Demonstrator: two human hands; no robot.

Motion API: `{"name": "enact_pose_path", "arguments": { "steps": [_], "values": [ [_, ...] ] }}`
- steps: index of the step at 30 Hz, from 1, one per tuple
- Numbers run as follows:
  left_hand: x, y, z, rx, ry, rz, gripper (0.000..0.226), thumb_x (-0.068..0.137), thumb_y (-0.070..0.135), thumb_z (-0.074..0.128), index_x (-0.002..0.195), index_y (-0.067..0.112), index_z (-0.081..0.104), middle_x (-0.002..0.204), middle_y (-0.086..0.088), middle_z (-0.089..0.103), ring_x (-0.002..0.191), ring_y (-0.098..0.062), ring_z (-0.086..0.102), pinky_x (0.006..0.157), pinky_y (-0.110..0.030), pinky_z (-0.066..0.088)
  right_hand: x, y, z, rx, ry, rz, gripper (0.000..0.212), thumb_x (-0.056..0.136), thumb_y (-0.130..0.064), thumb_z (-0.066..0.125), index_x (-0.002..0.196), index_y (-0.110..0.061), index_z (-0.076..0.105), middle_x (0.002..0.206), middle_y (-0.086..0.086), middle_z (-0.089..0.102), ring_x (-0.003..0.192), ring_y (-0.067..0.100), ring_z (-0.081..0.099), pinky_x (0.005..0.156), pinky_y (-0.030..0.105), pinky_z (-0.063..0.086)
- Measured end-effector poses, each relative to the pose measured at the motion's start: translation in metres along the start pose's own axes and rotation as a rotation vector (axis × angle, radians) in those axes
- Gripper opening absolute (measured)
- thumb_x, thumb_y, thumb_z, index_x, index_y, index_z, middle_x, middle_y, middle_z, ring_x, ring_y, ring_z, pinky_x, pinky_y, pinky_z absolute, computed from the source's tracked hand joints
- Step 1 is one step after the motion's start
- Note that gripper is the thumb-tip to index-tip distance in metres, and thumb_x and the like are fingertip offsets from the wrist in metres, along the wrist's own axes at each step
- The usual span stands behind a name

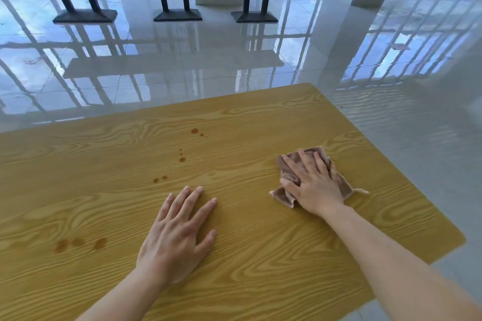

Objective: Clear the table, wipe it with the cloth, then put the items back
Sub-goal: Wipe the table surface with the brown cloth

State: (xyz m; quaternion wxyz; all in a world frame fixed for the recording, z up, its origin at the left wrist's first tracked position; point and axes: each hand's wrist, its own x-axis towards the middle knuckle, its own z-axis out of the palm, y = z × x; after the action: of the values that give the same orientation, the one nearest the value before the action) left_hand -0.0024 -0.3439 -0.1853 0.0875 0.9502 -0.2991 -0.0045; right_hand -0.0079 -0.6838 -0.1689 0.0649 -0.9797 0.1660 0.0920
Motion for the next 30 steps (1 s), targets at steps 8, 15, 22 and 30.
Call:
{"name": "enact_pose_path", "arguments": {
  "steps": [8, 15, 22, 30],
  "values": [
    [0.000, 0.000, -0.001, 0.001, -0.001, 0.002, 0.067, 0.093, 0.069, 0.024, 0.153, 0.039, 0.027, 0.164, 0.005, 0.020, 0.152, -0.013, 0.000, 0.122, -0.043, 0.006, -0.059, -0.086, 0.018, -0.012, 0.006, -0.324, 0.064, 0.093, -0.070, 0.019, 0.148, -0.059, -0.013, 0.163, -0.011, -0.024, 0.148, 0.025, -0.028, 0.116, 0.057, -0.018],
    [-0.002, 0.002, -0.004, -0.037, 0.064, 0.002, 0.063, 0.093, 0.059, 0.041, 0.145, 0.024, 0.046, 0.152, 0.000, 0.041, 0.148, -0.017, 0.024, 0.122, -0.041, 0.016, -0.035, -0.085, 0.015, 0.022, 0.004, -0.070, 0.064, 0.092, -0.073, 0.017, 0.148, -0.060, -0.010, 0.164, -0.012, -0.022, 0.148, 0.022, -0.028, 0.117, 0.054, -0.018],
    [-0.048, -0.025, -0.026, -0.151, 0.209, -0.045, 0.048, 0.084, 0.037, 0.054, 0.131, 0.025, 0.055, 0.139, 0.000, 0.049, 0.135, -0.021, 0.040, 0.110, -0.039, 0.040, -0.090, -0.124, 0.029, -0.023, -0.010, -0.506, 0.058, 0.091, -0.074, 0.017, 0.140, -0.070, -0.013, 0.160, -0.020, -0.025, 0.145, 0.013, -0.033, 0.118, 0.050, -0.017],
    [-0.169, -0.116, -0.029, -0.001, 0.259, -0.471, 0.061, 0.081, 0.051, 0.046, 0.127, 0.015, 0.062, 0.139, -0.011, 0.049, 0.137, -0.031, 0.037, 0.115, -0.051, 0.030, -0.076, -0.206, 0.038, 0.019, -0.037, -0.289, 0.065, 0.094, -0.071, 0.015, 0.149, -0.055, -0.014, 0.162, -0.008, -0.027, 0.149, 0.029, -0.027, 0.117, 0.059, -0.013]
  ]
}}
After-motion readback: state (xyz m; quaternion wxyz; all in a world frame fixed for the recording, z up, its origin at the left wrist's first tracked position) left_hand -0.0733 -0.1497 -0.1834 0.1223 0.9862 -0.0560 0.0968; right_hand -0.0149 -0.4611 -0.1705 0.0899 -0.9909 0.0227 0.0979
